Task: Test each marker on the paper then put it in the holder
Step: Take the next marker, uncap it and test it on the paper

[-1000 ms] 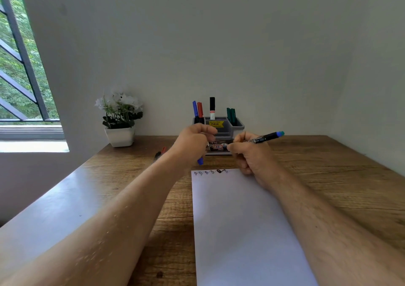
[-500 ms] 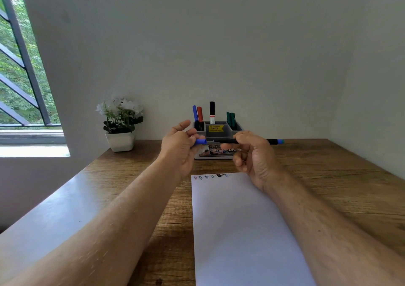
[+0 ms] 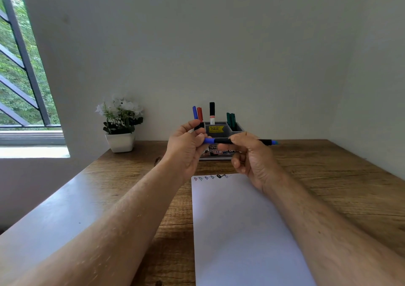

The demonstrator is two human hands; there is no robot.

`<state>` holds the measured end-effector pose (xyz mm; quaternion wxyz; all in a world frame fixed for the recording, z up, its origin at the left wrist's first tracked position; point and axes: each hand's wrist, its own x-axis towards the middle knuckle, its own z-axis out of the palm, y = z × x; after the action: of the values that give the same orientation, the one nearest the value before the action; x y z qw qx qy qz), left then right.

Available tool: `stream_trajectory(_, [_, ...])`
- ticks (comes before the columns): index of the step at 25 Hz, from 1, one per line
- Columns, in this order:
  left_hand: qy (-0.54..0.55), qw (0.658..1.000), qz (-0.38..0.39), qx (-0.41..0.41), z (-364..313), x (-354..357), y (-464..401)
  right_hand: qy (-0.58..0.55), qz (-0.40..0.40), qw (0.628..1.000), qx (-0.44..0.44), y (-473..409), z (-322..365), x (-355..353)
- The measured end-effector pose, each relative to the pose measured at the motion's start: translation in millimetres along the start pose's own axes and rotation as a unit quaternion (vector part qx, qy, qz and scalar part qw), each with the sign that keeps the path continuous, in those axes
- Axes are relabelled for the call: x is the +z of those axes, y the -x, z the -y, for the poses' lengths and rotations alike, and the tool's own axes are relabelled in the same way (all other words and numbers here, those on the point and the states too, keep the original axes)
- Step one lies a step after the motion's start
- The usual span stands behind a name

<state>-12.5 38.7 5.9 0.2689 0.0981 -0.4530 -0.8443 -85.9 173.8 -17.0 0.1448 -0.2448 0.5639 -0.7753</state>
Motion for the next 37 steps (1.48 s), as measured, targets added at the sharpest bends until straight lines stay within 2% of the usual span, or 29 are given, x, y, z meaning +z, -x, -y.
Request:
stream_trajectory(3, [0.01, 1.0, 0.009, 0.001, 2.3, -2.6, -0.2, -0.01, -0.002, 1.0, -0.014, -0.5, 0.5, -1.0])
stream_trajectory(8, [0.008, 0.999, -0.039, 0.002, 2.7, -8.0, -0.8, -0.051, 0.037, 0.998, 0.008, 1.5, 2.8, 1.0])
stream_trajectory(10, [0.011, 0.998, -0.055, 0.008, 2.6, -9.4, -2.4, -0.044, 0.021, 0.999, 0.006, 1.4, 3.6, 1.7])
stream_trajectory(13, [0.027, 0.996, -0.086, 0.025, 2.3, -12.9, -6.6, 0.07, -0.027, 0.996, -0.05, 2.4, 3.8, 0.5])
stream_trajectory(16, [0.006, 0.993, -0.114, 0.038, 3.4, -17.0, -10.4, 0.278, -0.05, 0.95, -0.137, 3.9, -1.2, 0.8])
stream_trajectory(18, [-0.005, 0.992, -0.116, 0.042, 3.8, -17.9, -10.3, 0.319, -0.053, 0.934, -0.15, 4.1, -4.1, 3.4])
stream_trajectory(25, [-0.022, 0.992, -0.114, 0.056, 4.9, -17.2, -6.3, 0.24, -0.028, 0.968, -0.067, 3.1, -6.4, 7.8])
stream_trajectory(33, [-0.071, 0.993, -0.07, 0.062, 13.1, -10.0, 2.0, 0.258, -0.026, 0.965, -0.05, 1.2, -7.5, 8.1])
stream_trajectory(37, [-0.09, 0.987, -0.058, 0.118, 14.5, -5.9, 4.8, 0.291, -0.026, 0.954, -0.065, 0.8, -9.2, 10.4])
